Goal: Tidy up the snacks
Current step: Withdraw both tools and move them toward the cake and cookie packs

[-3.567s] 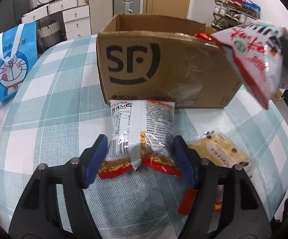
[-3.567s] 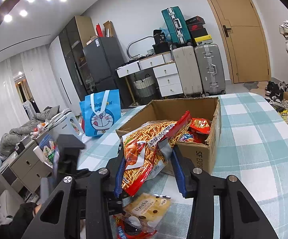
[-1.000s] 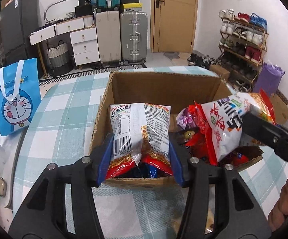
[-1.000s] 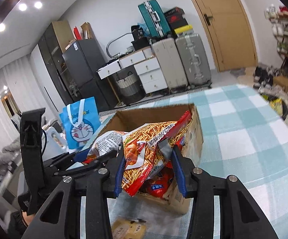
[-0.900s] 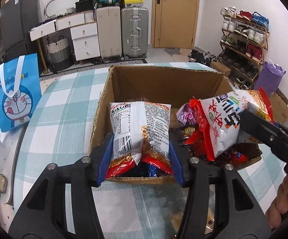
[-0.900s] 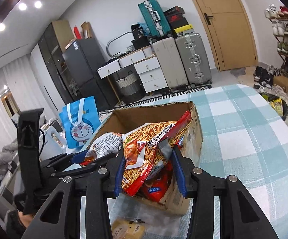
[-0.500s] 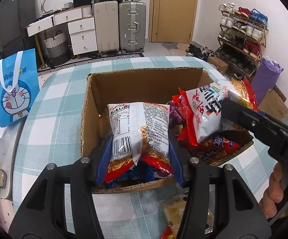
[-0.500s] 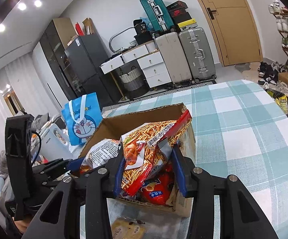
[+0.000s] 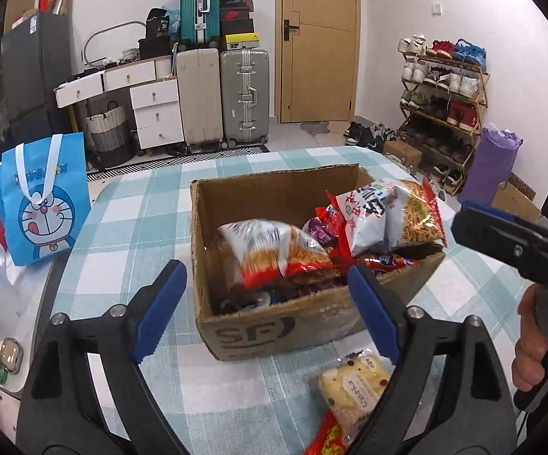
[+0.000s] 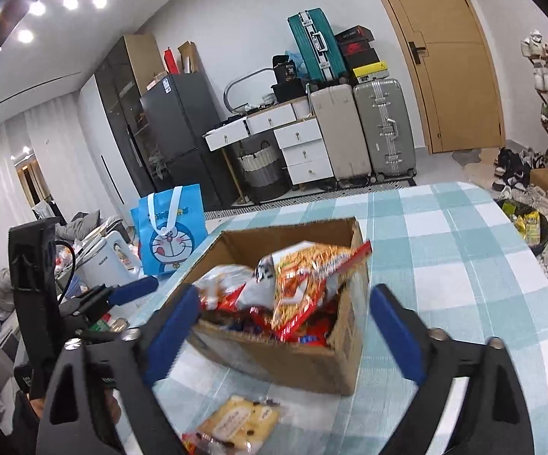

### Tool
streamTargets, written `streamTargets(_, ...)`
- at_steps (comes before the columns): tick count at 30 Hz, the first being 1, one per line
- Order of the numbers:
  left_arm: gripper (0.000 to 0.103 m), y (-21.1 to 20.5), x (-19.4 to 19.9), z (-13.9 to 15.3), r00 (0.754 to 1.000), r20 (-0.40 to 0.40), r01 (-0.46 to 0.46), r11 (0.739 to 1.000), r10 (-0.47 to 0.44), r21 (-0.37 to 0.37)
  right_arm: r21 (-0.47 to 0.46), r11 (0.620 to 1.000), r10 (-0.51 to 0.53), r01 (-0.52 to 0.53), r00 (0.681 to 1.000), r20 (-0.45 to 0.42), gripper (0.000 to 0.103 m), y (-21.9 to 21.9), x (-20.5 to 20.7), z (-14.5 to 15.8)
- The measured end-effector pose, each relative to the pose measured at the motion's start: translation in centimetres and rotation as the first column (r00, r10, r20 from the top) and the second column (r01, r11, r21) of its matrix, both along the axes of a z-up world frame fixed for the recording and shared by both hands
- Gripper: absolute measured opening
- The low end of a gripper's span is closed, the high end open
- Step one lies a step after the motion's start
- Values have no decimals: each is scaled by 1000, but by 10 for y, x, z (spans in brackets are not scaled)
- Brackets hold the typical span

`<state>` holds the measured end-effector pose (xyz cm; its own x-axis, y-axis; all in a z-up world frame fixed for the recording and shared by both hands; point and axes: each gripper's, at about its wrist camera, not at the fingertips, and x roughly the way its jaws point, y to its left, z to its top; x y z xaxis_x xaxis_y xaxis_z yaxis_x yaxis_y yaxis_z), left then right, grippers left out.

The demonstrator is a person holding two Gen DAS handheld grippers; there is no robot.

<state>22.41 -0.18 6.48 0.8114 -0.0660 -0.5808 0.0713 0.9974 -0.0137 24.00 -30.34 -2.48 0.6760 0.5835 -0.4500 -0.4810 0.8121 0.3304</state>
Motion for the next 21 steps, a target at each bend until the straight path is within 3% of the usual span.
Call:
streamTargets(3, 102, 3, -17, 4, 1000, 5, -8, 1000, 8, -17, -11, 1000, 7, -8, 999, -53, 102, -4, -7, -4)
streamTargets(16, 102, 13, -84, -11, 1000, -15, -16, 1000, 15, -26, -177, 984, -32, 11, 992, -119, 102, 0, -42, -15)
streamTargets(21, 102, 19, -98, -20, 999, -26, -42, 999, 41, -34, -179, 984, -18, -11, 987, -160, 102, 8, -47, -23)
